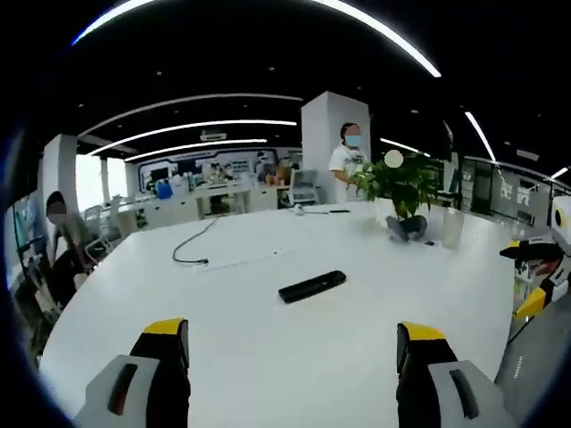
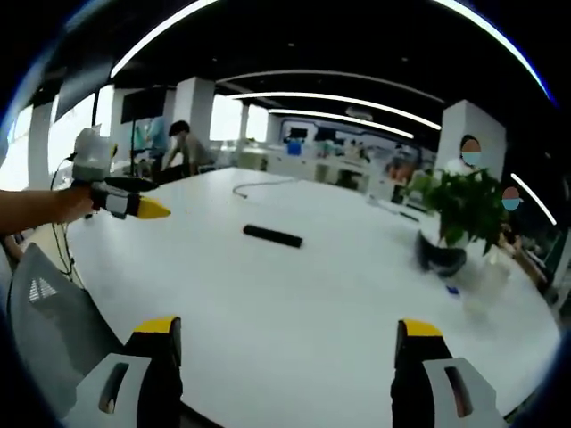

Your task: Press the specified remote control buttons in sequence, fully releasing each button before pressing the next.

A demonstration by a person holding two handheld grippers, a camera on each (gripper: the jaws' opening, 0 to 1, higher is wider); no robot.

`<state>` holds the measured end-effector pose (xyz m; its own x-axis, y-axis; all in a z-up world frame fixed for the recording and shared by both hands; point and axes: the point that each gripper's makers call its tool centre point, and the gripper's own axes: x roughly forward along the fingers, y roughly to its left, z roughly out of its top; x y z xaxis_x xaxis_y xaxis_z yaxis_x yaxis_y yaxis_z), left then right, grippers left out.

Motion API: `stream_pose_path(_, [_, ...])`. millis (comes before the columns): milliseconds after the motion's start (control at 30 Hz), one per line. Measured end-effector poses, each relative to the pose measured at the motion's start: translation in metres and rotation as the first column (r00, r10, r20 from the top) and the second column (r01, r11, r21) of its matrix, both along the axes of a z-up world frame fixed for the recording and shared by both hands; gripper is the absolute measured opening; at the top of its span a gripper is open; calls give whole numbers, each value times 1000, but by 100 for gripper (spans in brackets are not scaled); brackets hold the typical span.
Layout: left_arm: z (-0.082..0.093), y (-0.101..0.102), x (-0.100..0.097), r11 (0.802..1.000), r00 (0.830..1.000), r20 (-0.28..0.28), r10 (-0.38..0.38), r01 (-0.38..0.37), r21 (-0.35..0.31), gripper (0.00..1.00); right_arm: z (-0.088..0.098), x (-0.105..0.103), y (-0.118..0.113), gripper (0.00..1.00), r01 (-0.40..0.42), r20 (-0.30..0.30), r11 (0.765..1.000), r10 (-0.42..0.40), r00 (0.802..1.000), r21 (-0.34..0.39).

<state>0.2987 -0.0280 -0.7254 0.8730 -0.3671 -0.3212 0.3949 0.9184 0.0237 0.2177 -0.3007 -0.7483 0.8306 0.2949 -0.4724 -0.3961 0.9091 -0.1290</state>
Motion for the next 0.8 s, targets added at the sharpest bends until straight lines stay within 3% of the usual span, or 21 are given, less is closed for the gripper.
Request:
stream_pose_path(233, [16, 22, -36, 994, 993, 41, 112, -111, -13, 100, 10, 1, -2, 99, 10, 41, 1000, -11, 999, 19])
stream_pose_path(400, [14, 38, -54, 982, 981, 76, 176, -180, 53, 100, 10, 2, -2, 99, 20, 31, 999, -21, 999, 37])
stream_pose_path(433, [14, 40, -56, 980, 979, 73, 190, -193, 38, 100, 10, 2, -2, 97, 20, 31, 999, -21, 999, 38])
stream_pose_path(500, [19, 39, -61, 981, 976, 95, 196, -196, -9, 100, 14, 2, 0, 97, 18, 47, 999, -20, 999, 41])
stream_pose_path(633, [11, 45, -68, 975, 971, 99, 215, -219, 25, 100, 17, 3, -7, 96, 44, 73, 999, -45, 996, 21])
stream_pose_path(733, [8, 41, -72, 978, 974, 98, 207, -204, -33, 100, 19, 5, -12, 96, 70, 82, 997, -72, 994, 25])
stream_pose_path(800, [8, 43, -73, 977, 971, 110, 212, -212, -15, 100, 21, 5, -12, 96, 76, 91, 997, -78, 993, 26])
